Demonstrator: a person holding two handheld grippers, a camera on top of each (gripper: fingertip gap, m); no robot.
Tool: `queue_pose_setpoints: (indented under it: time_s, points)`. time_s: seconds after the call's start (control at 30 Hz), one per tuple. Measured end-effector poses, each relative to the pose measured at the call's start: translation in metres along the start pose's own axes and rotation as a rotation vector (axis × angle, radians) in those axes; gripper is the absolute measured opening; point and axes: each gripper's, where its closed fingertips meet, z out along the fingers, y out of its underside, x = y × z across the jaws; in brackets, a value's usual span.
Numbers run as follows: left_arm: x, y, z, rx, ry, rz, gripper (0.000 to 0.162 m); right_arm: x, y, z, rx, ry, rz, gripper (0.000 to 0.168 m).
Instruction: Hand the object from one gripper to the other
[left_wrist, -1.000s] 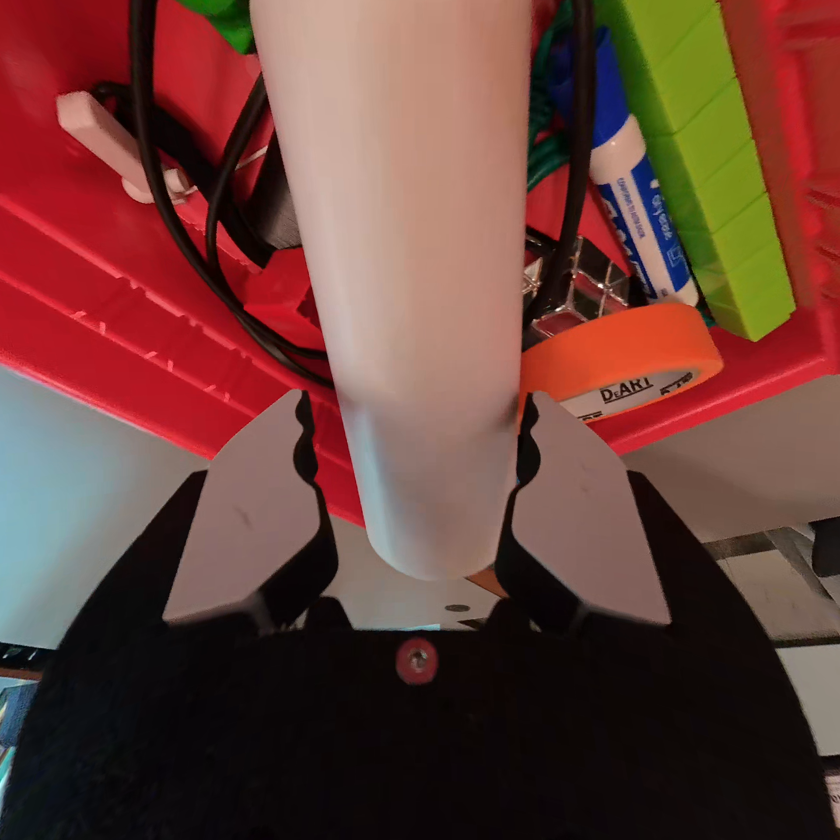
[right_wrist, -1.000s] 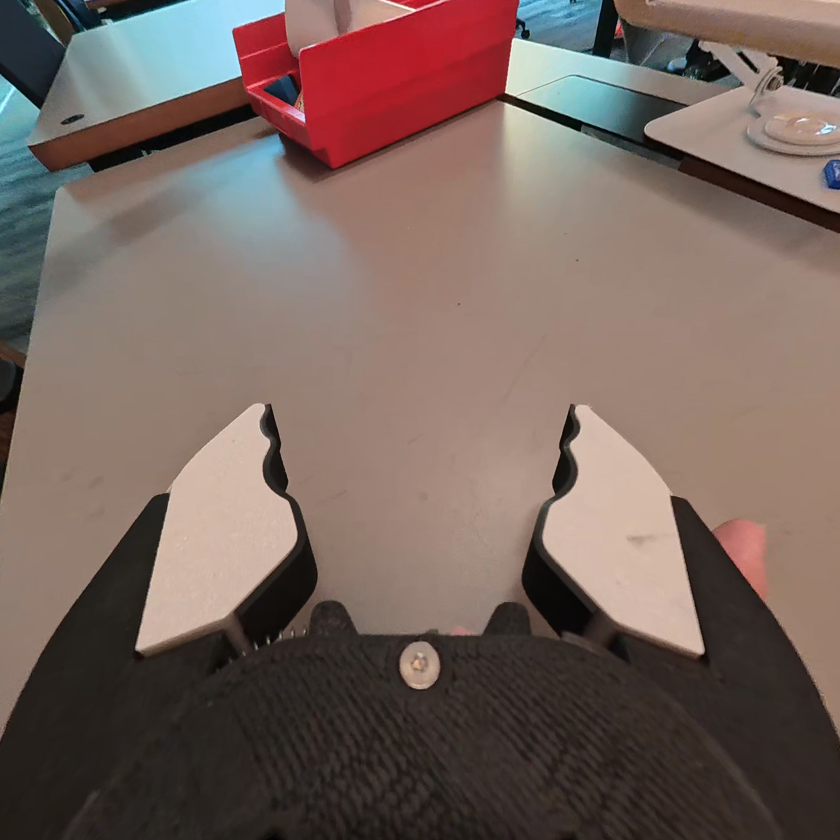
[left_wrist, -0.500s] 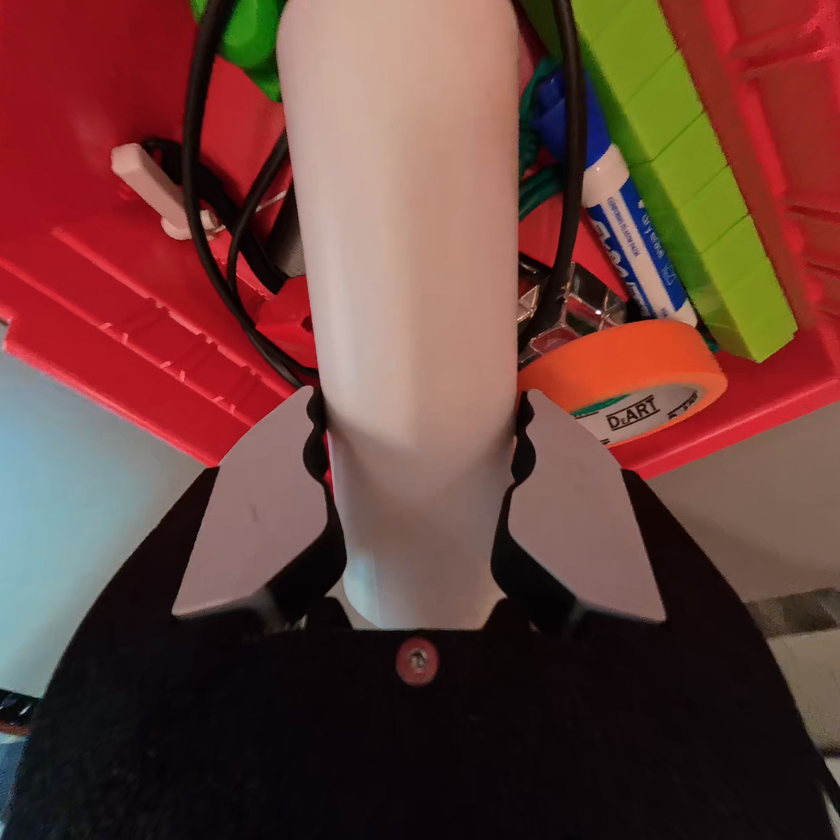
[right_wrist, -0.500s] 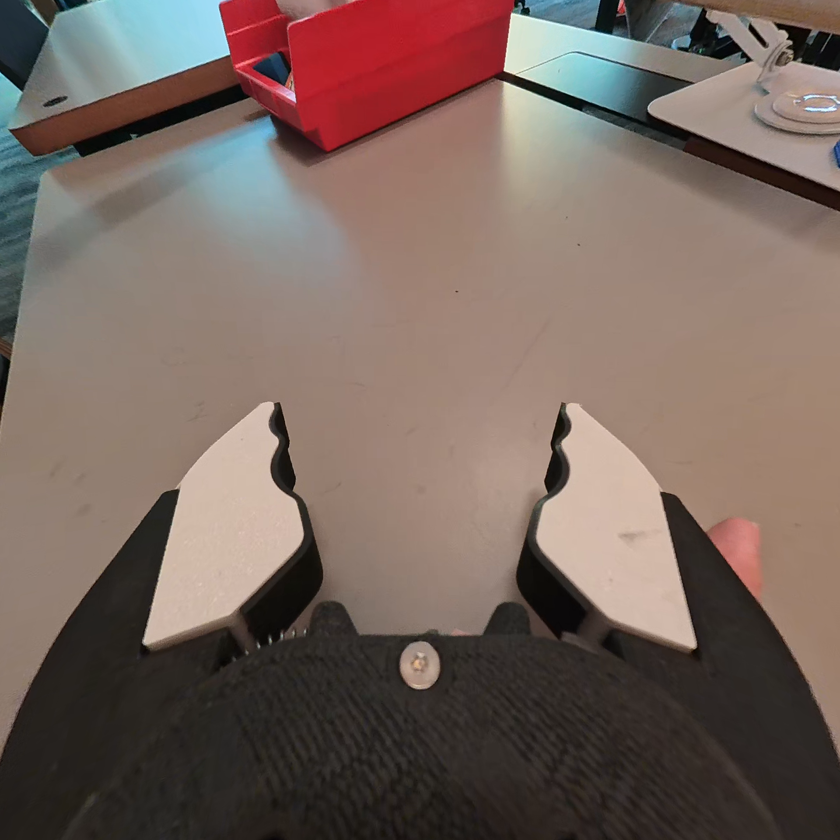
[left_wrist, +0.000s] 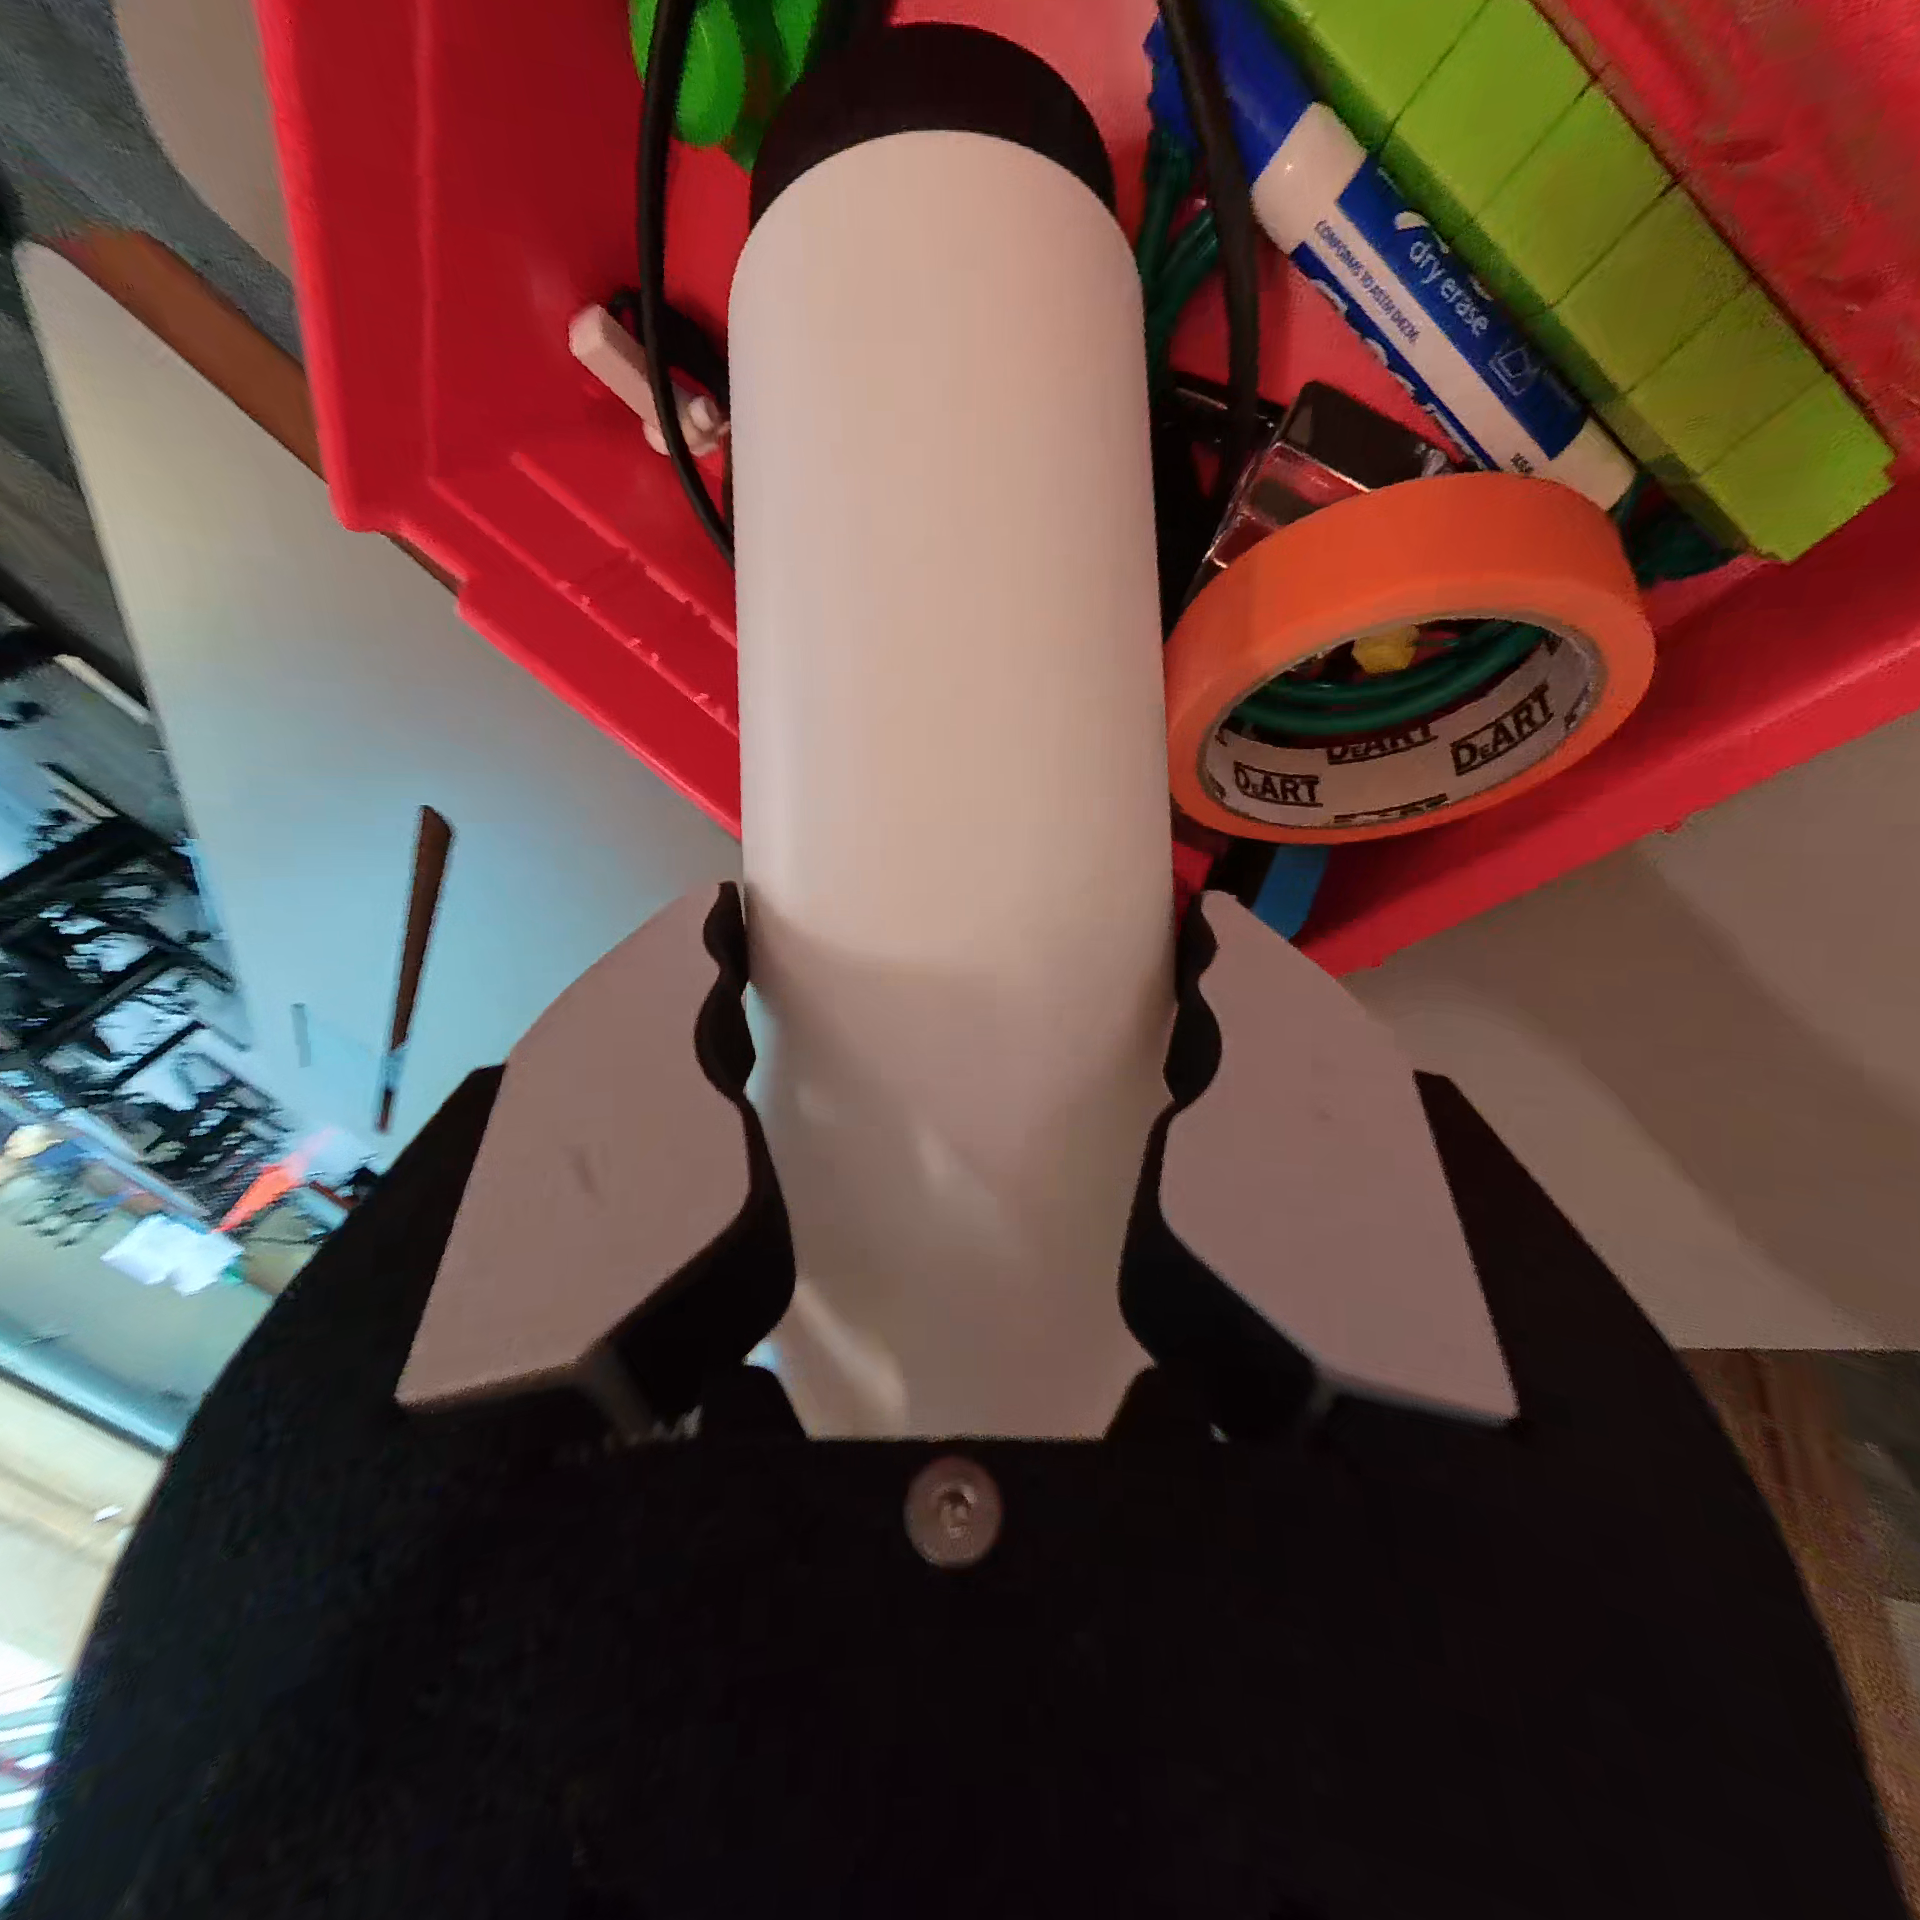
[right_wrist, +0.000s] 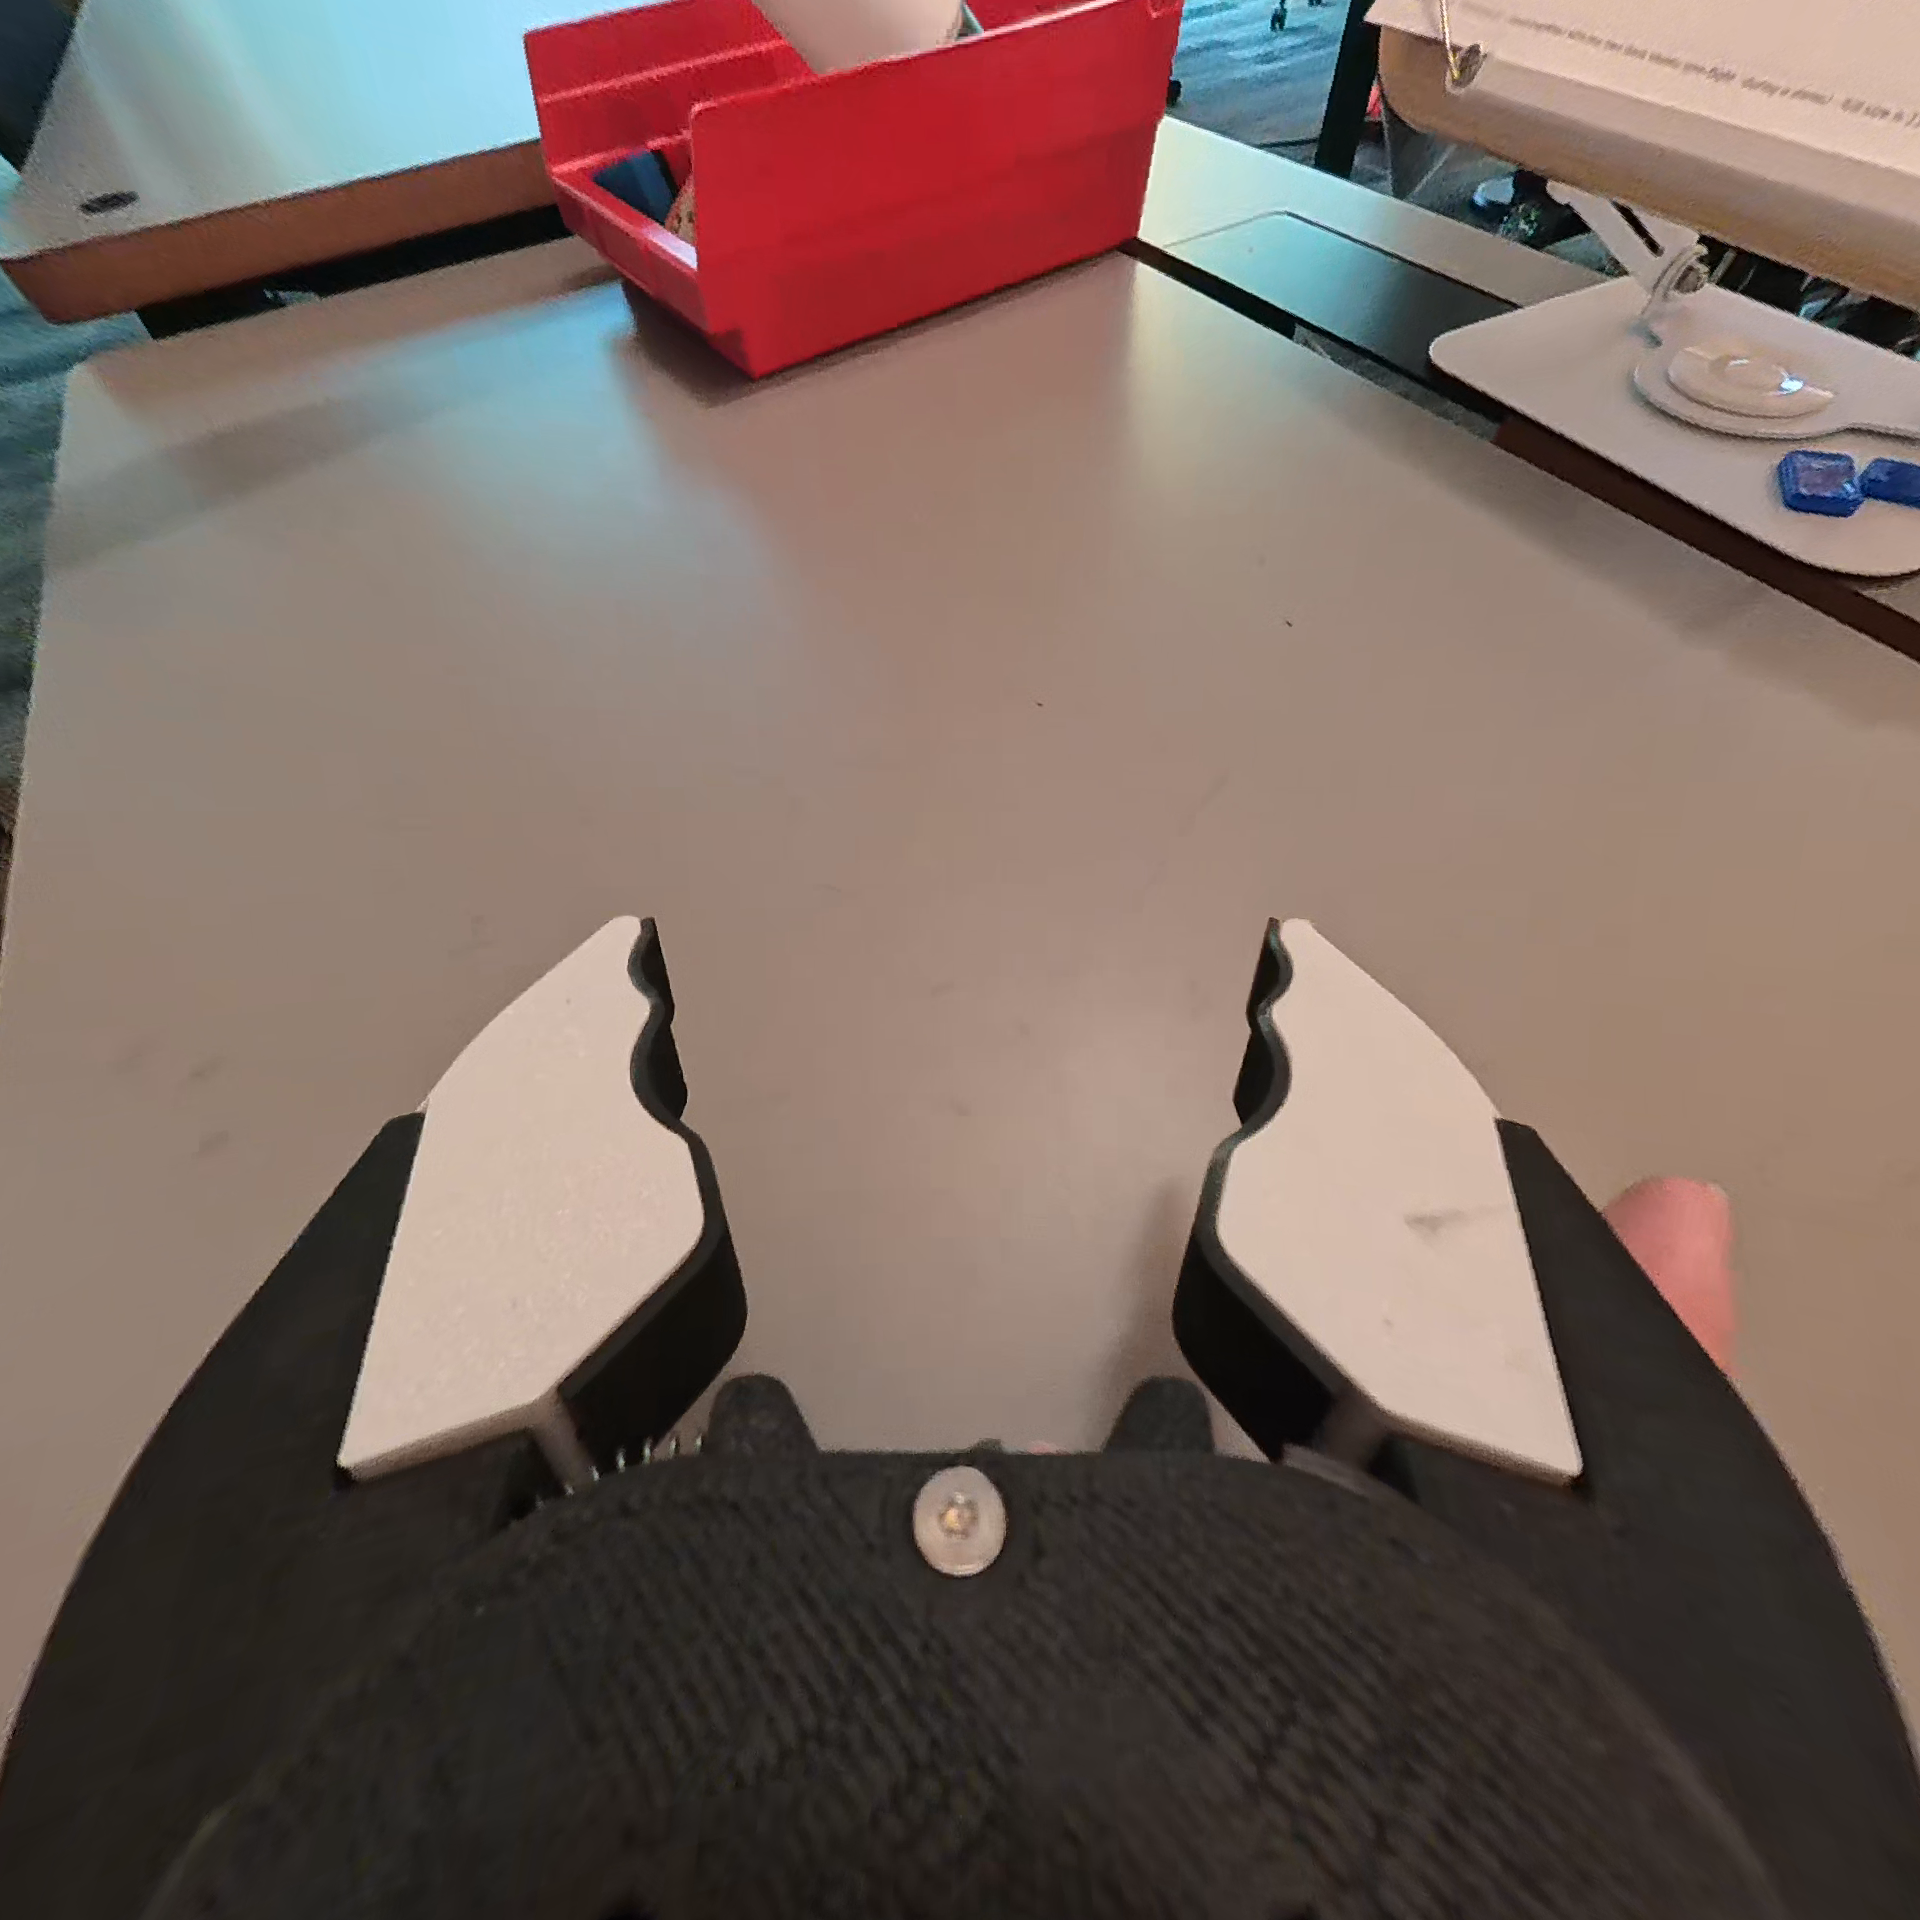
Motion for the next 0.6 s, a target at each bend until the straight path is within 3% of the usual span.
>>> queue_pose_setpoints:
  time_s: [0.2, 0.43, 0.6]
  points:
    - [0.012, -0.012, -0.041, 0.052, -0.121, 0.068, 0.078, -0.004, -0.011, 0.000, 0.071, -0.040, 0.058, 0.103]
    - [0.043, -0.039, -0.114, 0.283, -0.157, 0.078, 0.078, -0.016, -0.029, 0.016, 0.242, -0.105, 0.201, 0.101]
    - [0.093, -0.062, -0.179, 0.449, -0.139, 0.170, 0.078, -0.036, -0.048, 0.030, 0.353, -0.202, 0.253, 0.104]
